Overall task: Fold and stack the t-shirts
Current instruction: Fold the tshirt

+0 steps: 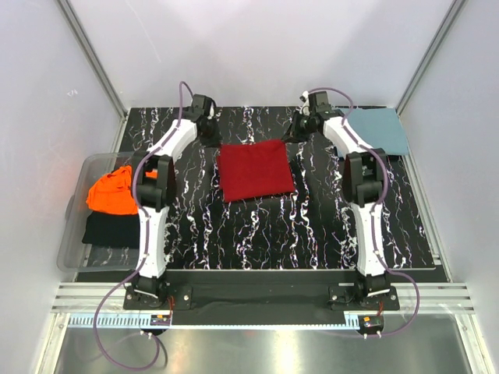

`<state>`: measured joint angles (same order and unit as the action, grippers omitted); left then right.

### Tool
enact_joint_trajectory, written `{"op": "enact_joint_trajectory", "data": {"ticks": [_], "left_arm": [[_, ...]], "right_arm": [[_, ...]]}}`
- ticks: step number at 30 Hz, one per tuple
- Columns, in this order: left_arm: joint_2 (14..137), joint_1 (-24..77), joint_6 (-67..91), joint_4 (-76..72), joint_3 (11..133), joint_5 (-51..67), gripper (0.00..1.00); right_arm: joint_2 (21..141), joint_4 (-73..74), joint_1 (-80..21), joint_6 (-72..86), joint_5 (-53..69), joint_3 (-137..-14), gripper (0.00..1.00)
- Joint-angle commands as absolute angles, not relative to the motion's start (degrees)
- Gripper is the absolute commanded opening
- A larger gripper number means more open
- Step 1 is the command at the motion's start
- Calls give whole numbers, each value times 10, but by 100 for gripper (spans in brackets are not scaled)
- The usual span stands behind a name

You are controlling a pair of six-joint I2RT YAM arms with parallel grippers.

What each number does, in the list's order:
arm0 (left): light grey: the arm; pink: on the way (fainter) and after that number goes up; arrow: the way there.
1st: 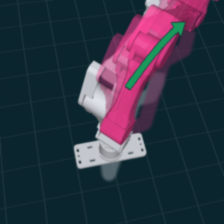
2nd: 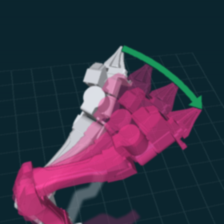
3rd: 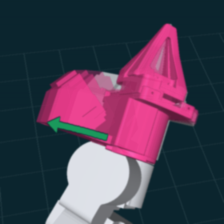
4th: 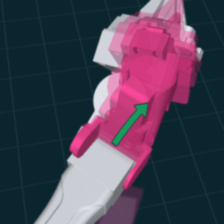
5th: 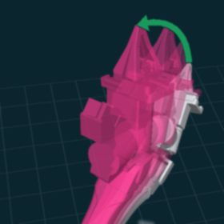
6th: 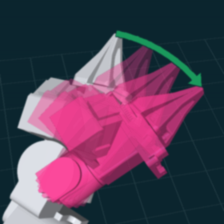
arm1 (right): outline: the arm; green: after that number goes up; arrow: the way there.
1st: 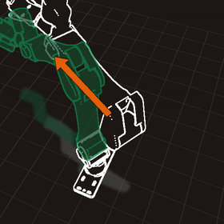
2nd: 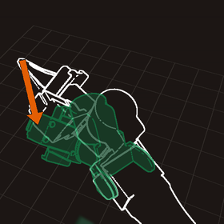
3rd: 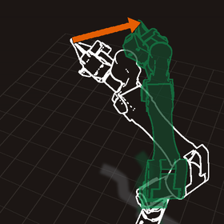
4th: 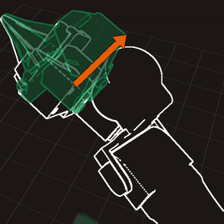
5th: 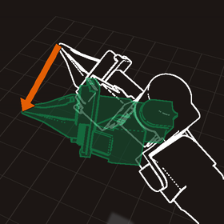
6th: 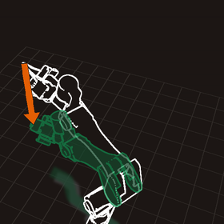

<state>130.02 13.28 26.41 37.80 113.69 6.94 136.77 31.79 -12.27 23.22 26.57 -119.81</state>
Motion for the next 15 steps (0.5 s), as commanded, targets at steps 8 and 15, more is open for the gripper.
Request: {"op": "enact_joint_trajectory", "data": {"ticks": [8,15], "left_arm": [[1382,98,256,343,1238,95,1],[1390,94,255,321,1226,115,0]], "right_arm": [[1477,324,-85,193,320,-1361,48],[1388,311,-81,158,370,-1204,64]]}}
